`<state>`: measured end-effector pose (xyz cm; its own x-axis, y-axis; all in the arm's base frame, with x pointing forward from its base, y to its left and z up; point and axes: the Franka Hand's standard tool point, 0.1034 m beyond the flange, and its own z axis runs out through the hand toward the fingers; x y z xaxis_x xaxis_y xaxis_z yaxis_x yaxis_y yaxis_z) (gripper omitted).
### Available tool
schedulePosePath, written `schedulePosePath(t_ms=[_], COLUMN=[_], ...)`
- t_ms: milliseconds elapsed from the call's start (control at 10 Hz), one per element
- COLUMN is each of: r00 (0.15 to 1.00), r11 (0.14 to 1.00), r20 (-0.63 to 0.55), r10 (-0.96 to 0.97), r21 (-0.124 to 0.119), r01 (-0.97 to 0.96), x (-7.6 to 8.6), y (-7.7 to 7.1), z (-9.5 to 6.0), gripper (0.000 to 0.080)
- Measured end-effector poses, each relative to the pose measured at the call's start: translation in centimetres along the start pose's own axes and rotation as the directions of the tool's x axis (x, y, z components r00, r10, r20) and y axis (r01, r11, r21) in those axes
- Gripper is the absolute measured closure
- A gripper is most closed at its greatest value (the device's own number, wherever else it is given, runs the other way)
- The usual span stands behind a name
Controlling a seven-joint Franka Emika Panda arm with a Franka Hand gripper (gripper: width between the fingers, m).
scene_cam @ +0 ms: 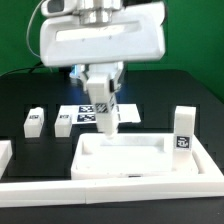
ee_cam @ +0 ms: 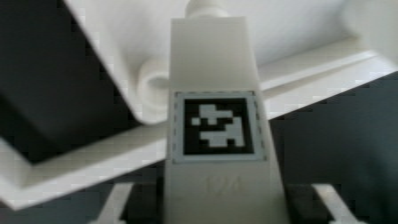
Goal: Assemble desk
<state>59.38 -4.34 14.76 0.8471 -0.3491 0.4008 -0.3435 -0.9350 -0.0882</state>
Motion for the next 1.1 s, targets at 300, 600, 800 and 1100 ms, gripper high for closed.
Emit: schedulePosePath(t_ms=[300,600,800,1100], r00=[0.973,0.966,0.968,0.97], r11=[0.999,0.997,0.997,0.997], r20=[-0.225,-0.25,-0.244,-0.234], r10=[-0.043,-0.061,-0.064,-0.06], r21=[-0.034,-0.053,-0.061,-0.066], r01=[0.037,0.05,0.05,0.046], x=[1.9,1.2,1.6,1.8], y=[0.3,0.7,1.6,2.1], z=[-0.1,0.7,0.9,1.4], gripper=[0.0511,0.0511,0.0511,0.0511])
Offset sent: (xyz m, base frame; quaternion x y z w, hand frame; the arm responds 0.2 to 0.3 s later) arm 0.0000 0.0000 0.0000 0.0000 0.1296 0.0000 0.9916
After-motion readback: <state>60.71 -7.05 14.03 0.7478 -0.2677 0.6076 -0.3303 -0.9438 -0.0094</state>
